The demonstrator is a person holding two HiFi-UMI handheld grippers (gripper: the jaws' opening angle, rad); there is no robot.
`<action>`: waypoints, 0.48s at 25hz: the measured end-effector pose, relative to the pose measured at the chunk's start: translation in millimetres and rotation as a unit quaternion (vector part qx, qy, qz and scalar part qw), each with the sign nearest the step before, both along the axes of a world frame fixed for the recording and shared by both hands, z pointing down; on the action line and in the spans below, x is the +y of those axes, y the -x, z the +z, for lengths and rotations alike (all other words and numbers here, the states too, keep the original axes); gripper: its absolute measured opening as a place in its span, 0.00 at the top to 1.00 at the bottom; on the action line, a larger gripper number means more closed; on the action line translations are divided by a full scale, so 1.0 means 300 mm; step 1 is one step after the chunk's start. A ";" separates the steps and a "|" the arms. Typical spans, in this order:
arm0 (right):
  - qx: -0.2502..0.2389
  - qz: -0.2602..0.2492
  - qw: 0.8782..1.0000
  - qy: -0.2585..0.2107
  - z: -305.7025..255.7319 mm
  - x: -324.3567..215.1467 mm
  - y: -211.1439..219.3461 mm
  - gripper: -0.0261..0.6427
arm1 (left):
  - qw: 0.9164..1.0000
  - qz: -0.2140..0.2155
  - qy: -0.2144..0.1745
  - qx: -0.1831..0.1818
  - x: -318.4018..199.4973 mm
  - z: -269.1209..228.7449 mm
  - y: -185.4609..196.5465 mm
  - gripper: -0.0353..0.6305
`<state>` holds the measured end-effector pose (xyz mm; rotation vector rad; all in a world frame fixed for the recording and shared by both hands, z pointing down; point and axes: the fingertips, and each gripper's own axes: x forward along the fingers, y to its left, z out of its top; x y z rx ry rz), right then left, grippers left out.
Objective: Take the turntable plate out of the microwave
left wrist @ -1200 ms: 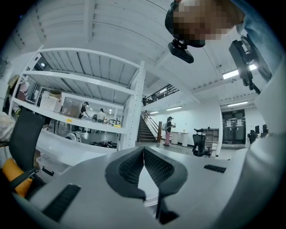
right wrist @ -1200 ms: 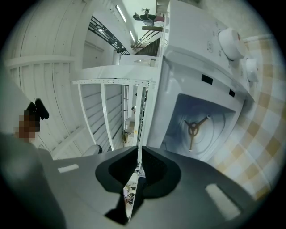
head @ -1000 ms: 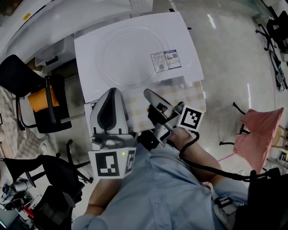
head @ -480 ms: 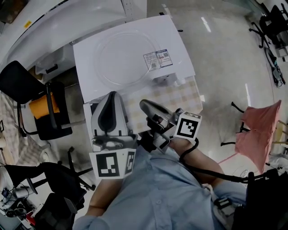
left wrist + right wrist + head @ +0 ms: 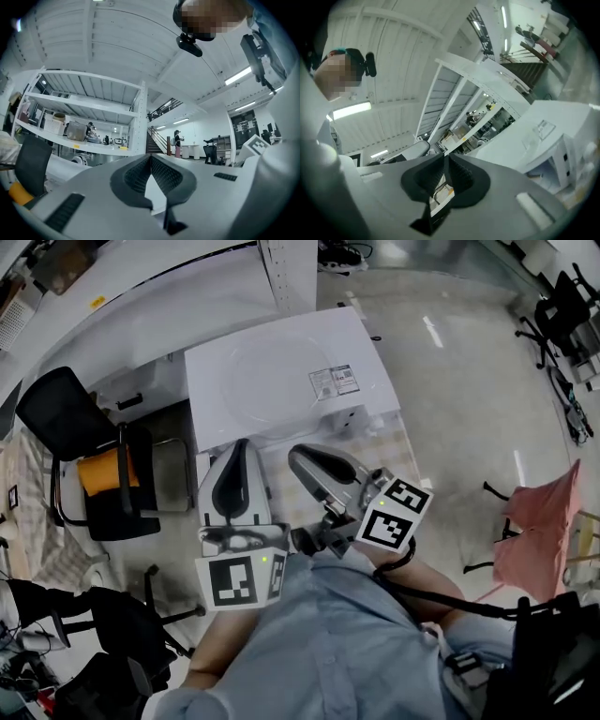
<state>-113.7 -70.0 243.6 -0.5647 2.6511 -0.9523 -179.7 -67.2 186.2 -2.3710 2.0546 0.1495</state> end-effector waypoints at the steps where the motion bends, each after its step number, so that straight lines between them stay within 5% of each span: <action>1: 0.013 0.009 1.000 -0.024 -0.027 -0.008 0.004 0.91 | 1.000 -0.004 -0.003 -0.003 0.003 -0.012 0.006 0.93; 7: 0.096 0.051 0.983 -0.149 -0.126 -0.041 0.045 0.91 | 1.000 -0.015 -0.003 -0.016 0.015 -0.033 0.023 0.94; 12: 0.135 0.084 0.971 -0.178 -0.140 -0.052 0.048 0.96 | 0.999 -0.022 -0.007 -0.023 0.022 -0.040 0.029 0.93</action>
